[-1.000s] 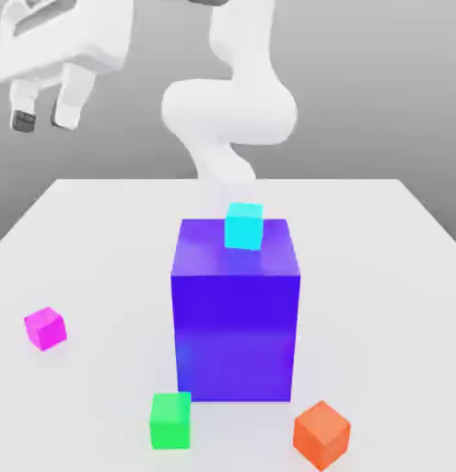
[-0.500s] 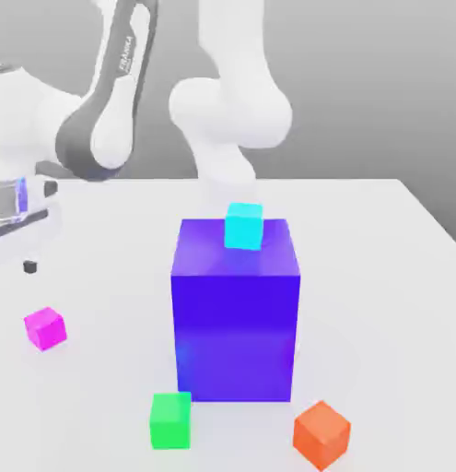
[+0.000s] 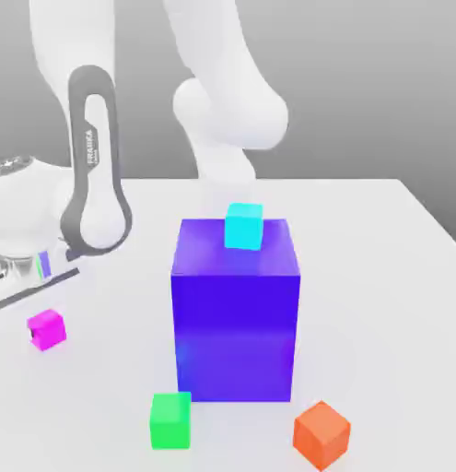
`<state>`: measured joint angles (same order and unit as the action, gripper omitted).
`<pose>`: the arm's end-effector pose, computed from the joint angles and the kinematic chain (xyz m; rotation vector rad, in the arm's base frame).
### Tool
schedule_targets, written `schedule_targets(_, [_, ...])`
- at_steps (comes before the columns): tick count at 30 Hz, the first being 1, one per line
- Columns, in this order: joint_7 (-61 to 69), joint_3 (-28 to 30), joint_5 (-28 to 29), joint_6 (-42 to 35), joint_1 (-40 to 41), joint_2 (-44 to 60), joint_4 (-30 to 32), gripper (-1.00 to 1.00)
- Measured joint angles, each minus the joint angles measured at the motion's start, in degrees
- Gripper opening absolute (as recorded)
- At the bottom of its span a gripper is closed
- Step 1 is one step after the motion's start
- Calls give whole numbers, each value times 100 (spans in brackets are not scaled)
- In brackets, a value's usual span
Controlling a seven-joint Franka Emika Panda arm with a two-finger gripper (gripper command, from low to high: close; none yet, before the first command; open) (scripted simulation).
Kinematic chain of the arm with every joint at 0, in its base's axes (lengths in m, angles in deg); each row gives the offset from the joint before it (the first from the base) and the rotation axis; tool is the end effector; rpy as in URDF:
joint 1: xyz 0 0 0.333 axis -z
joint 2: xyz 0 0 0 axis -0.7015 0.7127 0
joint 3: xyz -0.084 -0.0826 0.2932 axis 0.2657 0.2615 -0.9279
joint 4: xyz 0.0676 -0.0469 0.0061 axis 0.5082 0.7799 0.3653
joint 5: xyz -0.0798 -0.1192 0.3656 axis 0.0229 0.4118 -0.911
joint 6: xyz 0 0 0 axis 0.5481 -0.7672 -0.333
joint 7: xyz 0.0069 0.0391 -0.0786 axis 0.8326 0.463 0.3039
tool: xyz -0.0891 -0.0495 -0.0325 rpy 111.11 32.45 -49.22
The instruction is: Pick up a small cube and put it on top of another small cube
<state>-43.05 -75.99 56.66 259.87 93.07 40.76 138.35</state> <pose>0.2379 -0.3121 0.1260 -0.0759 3.1399 -0.0032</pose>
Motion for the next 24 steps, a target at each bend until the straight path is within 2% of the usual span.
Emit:
schedule_targets(8, [-261,275,514,-1043,-225,-1282,237,-100])
schedule_targets(24, [3280,-775,850,-1727,-1360,-1549,-178,-100])
